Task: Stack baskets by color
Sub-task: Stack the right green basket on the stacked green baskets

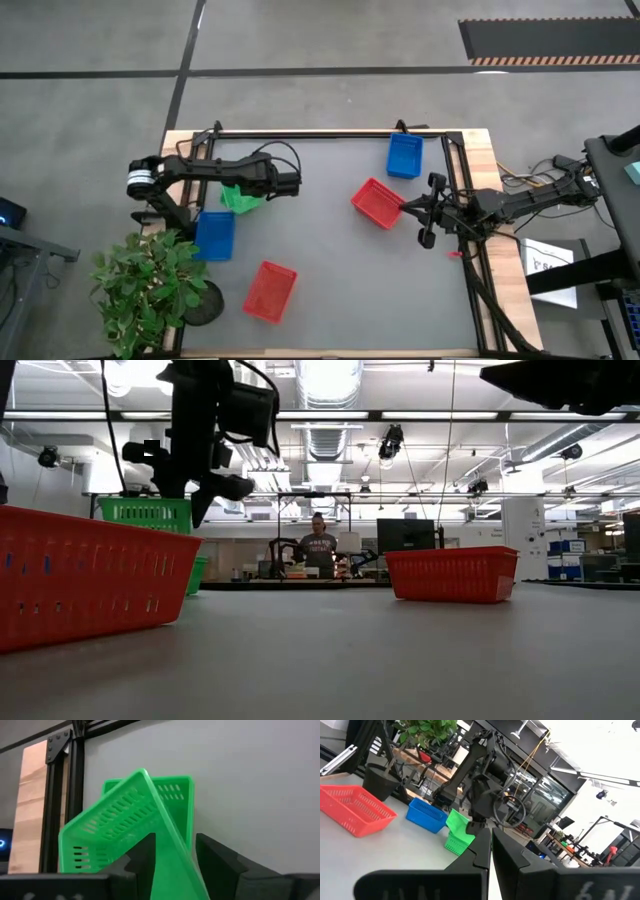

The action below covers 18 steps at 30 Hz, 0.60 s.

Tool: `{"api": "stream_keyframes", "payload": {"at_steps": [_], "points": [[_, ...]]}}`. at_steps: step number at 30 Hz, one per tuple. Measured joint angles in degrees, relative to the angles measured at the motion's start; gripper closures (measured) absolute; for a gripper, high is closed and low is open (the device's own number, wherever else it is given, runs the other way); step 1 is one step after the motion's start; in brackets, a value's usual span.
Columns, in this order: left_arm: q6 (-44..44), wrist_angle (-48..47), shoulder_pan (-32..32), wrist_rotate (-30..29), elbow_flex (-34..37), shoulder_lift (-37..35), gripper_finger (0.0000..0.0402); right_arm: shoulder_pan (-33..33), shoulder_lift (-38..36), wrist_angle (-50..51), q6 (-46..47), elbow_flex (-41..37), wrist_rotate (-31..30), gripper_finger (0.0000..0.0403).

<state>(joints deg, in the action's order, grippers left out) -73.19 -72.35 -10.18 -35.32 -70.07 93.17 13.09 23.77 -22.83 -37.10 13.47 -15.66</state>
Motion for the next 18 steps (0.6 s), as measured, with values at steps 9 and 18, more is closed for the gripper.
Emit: {"api": "stream_keyframes", "payload": {"at_steps": [9,18], "points": [[0.0,-0.1,0.0,0.1,0.0,1.4,0.0387,0.0,0.0,0.2,-0.4,0.0,-1.0,0.0394],[0.1,-0.1,1.2,-8.0,0.2,1.6,0.0399,0.0,0.0,0.0,-0.5,0.0,-1.0,0.0394]]}}
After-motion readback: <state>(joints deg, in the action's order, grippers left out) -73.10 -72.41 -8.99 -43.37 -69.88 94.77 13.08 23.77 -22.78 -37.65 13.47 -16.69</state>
